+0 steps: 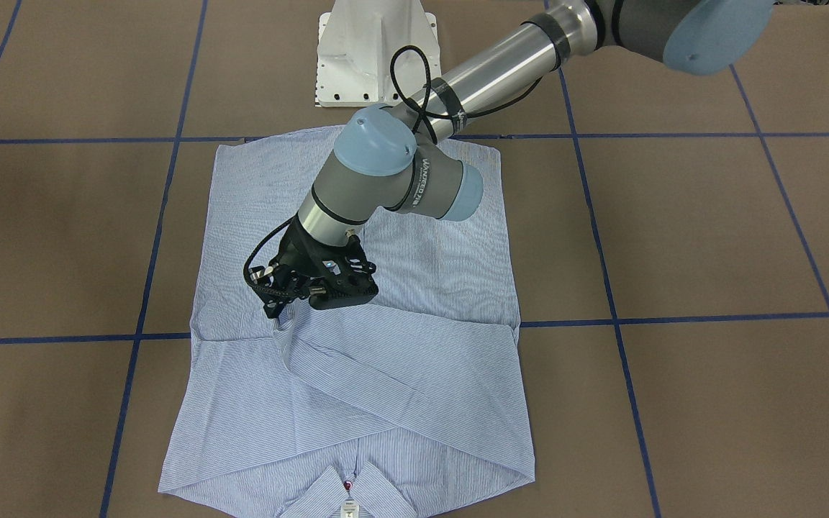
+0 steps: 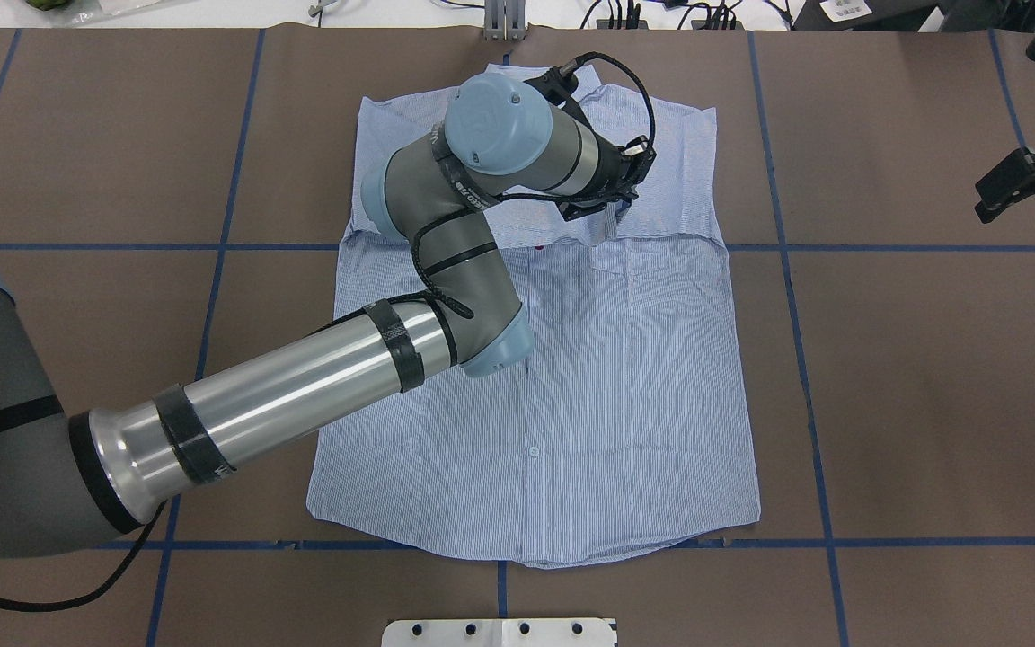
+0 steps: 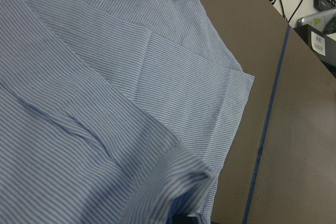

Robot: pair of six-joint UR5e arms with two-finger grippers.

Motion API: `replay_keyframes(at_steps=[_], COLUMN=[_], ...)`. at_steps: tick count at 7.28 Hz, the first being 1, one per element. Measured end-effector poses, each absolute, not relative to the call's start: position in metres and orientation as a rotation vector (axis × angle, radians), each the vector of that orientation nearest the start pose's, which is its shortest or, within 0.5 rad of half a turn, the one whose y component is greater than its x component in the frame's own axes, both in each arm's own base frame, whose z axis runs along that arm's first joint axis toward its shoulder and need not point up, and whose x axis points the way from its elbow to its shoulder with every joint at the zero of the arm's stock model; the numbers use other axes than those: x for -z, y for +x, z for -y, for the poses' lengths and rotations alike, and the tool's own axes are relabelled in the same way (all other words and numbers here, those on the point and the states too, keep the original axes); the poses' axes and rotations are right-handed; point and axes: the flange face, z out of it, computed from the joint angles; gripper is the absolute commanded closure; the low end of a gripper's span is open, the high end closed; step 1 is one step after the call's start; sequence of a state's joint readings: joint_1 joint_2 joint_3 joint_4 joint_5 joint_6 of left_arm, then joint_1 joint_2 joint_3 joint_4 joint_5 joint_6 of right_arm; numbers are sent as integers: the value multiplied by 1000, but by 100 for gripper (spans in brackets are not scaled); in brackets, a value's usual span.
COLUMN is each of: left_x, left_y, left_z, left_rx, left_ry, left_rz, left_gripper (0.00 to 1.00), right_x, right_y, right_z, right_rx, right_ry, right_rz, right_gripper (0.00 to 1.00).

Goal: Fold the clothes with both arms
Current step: 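Move the left gripper across the collar toward the opposite shoulder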

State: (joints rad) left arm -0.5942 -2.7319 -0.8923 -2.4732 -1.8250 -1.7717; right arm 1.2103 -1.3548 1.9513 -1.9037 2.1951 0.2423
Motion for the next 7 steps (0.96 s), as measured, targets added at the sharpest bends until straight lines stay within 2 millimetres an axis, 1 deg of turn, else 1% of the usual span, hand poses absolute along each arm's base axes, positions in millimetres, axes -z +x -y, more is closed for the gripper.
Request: replay_keyframes(at_steps=[2, 3, 4, 6, 7], left_x=[-67, -67, -68, -65, -65], left_y=[649, 650, 650, 652, 647], left_z=[560, 559, 559, 553, 549], left_rx=[475, 474, 468, 432, 418], left_ry=[70, 76, 82, 105, 114], left_rz=[-1435, -1444, -1448, -1456, -1466], left_gripper=[100, 11, 0, 0, 0], right_x=[-410, -410, -410, -408, -404], right_y=[-118, -118, -118, -119, -121], right_z=[525, 525, 525, 524, 522], right_rx=[196, 196, 194, 188, 184], right_ry=[58, 58, 58, 51, 41], right_rz=[669, 669, 670, 688, 719], right_gripper=[0, 0, 0, 0, 0])
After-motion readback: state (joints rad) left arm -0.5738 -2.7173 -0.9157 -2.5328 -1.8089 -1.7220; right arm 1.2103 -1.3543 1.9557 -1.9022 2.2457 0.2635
